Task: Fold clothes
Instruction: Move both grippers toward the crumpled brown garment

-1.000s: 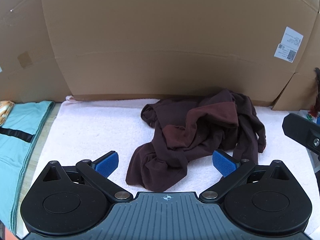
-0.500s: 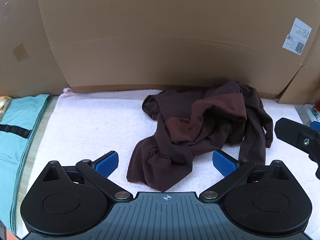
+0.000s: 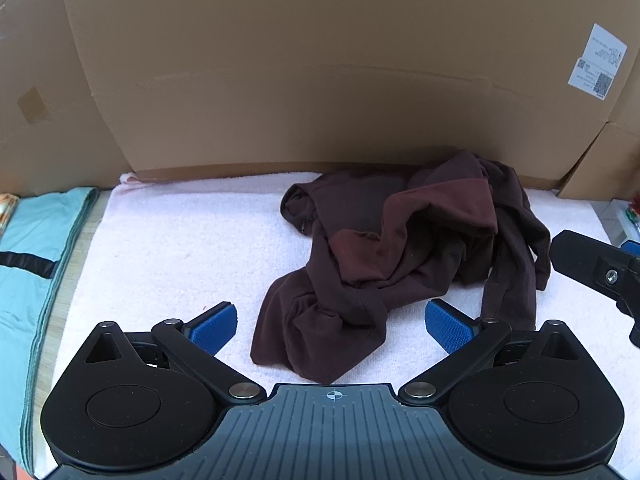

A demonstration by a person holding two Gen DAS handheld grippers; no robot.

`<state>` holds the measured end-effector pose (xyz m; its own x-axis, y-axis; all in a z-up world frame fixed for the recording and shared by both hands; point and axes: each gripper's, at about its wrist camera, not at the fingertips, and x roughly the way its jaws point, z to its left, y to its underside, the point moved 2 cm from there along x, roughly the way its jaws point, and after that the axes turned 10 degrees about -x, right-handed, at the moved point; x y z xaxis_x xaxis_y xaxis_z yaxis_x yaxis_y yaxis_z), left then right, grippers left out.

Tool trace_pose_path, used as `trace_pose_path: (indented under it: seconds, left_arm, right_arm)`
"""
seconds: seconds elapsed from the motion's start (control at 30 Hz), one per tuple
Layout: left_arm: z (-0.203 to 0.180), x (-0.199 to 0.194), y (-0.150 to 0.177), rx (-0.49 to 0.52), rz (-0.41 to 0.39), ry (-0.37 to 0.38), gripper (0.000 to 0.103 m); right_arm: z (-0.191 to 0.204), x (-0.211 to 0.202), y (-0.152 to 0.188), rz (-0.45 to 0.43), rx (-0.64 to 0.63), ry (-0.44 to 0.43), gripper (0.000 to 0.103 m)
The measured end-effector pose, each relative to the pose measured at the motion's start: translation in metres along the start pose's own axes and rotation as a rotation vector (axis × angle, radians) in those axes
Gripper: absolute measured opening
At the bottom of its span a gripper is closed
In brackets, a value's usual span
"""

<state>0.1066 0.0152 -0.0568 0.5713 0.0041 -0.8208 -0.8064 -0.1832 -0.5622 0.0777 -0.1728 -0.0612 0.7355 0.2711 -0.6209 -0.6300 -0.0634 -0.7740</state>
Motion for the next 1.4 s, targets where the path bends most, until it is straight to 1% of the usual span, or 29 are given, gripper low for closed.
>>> trace_pose_path:
  seconds: [0.4, 0.7, 1.23, 1.4]
  left_arm:
    - [0.004, 0.003, -0.002, -0.003, 0.003, 0.006, 0.103]
    - [0.010, 0.004, -0.004, -0.009, -0.002, -0.003, 0.103]
    - [0.014, 0.004, -0.008, -0.014, -0.025, 0.004, 0.103]
    - [0.015, -0.001, -0.012, -0.025, -0.053, 0.008, 0.103]
  right_arm:
    - [0.006, 0.005, 0.000, 0.011, -0.011, 0.002, 0.103]
    - [0.010, 0.011, 0.001, 0.027, -0.014, 0.014, 0.103]
    - [0.016, 0.015, -0.001, 0.033, -0.027, 0.028, 0.103]
    - [0.016, 0.013, -0.003, 0.015, -0.030, 0.044, 0.103]
